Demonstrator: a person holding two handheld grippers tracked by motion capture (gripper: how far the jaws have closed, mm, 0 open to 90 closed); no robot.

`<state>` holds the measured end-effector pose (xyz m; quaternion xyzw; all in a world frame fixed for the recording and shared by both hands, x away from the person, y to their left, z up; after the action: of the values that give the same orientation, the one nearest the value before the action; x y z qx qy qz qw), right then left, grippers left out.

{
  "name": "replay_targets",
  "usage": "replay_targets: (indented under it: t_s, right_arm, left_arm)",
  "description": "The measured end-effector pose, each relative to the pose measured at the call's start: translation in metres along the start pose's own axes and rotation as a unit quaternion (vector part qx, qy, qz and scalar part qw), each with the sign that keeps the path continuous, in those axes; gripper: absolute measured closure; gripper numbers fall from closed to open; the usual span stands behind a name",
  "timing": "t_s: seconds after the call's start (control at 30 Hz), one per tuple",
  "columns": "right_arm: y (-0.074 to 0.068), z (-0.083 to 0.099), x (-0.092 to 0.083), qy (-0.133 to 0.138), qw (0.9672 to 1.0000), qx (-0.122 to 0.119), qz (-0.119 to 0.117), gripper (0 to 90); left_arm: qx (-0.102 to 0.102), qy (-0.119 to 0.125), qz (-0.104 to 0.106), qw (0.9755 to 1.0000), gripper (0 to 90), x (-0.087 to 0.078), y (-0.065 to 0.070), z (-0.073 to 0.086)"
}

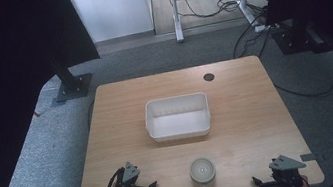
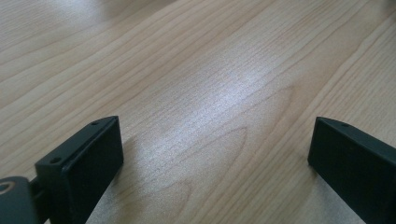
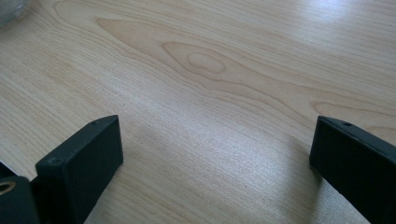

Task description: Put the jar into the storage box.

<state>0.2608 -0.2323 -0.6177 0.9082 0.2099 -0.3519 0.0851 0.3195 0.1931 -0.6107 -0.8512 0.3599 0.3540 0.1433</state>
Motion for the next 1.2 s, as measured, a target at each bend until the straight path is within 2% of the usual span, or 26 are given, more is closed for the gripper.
replay_targets:
  t_s: [0.37,0.53,0.97,1.2]
  right_arm:
    - [0.0,0.0,0.0,0.0,1.0,0.0,0.0,2.2]
    - [0.0,0.0,0.0,0.0,1.0,0.0,0.0,2.2]
    - [0.0,0.0,0.0,0.0,1.0,0.0,0.0,2.2]
    - [0.0,0.0,0.0,0.0,1.0,0.0,0.0,2.2]
  left_arm:
    - [0.0,-0.001,0.0,1.0,5.8,-0.001,0.001,-0.001]
    - [0.004,0.008,0.003,1.0,6.1,-0.002,0.006,-0.006]
    - [0.021,0.023,0.024,0.9992,6.1,-0.008,0.022,-0.018]
    - [0.023,0.03,0.036,0.9987,5.7,-0.008,0.03,-0.025]
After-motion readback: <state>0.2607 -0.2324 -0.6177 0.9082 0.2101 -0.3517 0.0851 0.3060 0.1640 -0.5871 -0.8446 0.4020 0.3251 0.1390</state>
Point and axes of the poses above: each handheld gripper's, and its own axes: x roughly forward along the jaws, z roughly out of its underside, y roughly to its right, the point moved 8 cm from there along x, roughly forward along the jaws, and after that the axes turned 2 degrees about z, right-handed, at the moved point
